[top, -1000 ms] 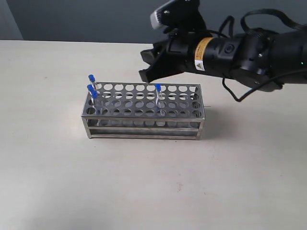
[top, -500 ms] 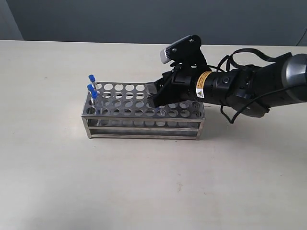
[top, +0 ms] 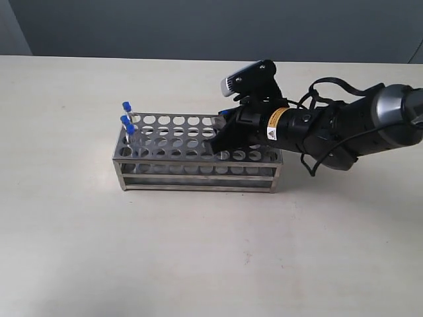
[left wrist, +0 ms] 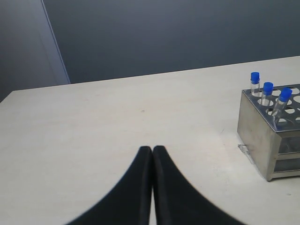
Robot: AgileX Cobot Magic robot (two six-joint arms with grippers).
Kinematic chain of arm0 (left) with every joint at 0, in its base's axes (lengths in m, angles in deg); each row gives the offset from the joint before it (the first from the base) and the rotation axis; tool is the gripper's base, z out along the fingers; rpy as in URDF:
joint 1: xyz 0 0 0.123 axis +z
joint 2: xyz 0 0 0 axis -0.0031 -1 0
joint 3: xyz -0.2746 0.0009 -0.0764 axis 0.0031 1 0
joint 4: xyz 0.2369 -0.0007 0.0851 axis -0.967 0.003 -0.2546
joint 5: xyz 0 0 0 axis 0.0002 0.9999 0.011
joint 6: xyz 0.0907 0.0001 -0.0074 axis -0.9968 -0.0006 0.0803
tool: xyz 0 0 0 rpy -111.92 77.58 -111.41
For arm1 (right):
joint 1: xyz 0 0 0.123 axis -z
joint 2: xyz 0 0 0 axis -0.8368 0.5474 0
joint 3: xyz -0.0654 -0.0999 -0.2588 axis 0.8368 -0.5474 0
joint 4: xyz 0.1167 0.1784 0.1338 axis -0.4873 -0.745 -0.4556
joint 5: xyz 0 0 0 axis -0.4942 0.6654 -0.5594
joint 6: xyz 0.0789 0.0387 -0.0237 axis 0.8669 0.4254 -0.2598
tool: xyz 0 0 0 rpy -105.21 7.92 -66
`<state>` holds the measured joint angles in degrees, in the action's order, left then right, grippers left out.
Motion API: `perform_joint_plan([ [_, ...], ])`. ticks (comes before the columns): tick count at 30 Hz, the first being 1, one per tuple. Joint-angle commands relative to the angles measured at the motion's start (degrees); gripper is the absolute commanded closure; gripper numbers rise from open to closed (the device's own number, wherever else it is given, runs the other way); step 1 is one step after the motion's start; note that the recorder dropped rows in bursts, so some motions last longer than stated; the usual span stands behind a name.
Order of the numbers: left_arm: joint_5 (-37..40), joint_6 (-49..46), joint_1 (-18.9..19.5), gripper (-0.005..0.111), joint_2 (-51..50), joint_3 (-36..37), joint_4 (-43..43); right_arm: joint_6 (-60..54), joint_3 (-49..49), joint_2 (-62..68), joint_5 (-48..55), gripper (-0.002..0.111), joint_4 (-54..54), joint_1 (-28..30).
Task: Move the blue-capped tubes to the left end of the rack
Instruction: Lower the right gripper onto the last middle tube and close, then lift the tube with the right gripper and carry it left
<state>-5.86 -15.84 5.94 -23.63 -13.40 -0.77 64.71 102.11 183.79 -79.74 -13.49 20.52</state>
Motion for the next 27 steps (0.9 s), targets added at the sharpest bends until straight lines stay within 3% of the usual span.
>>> perform_joint_plan([
  [1, -0.2, 0.0, -0.2, 0.106, 0.3, -0.2, 0.1, -0.4, -0.3, -1.0, 0.1, 0.108, 0.9, 0.2],
  [10, -0.2, 0.0, -0.2, 0.106, 0.3, -0.2, 0.1, -0.4, 0.0, -12.4, -2.3, 0.108, 2.7, -0.5],
  [22, -0.2, 0.0, -0.2, 0.106, 0.3, -0.2, 0.1, -0.4, 2.9, -13.7, -2.5, 0.108, 4.7, -13.1],
  [27, -0.2, 0.0, -0.2, 0.106, 0.3, -0.2, 0.1, -0.4, 7.4, -10.3, -2.4, 0.108, 4.7, -15.8],
])
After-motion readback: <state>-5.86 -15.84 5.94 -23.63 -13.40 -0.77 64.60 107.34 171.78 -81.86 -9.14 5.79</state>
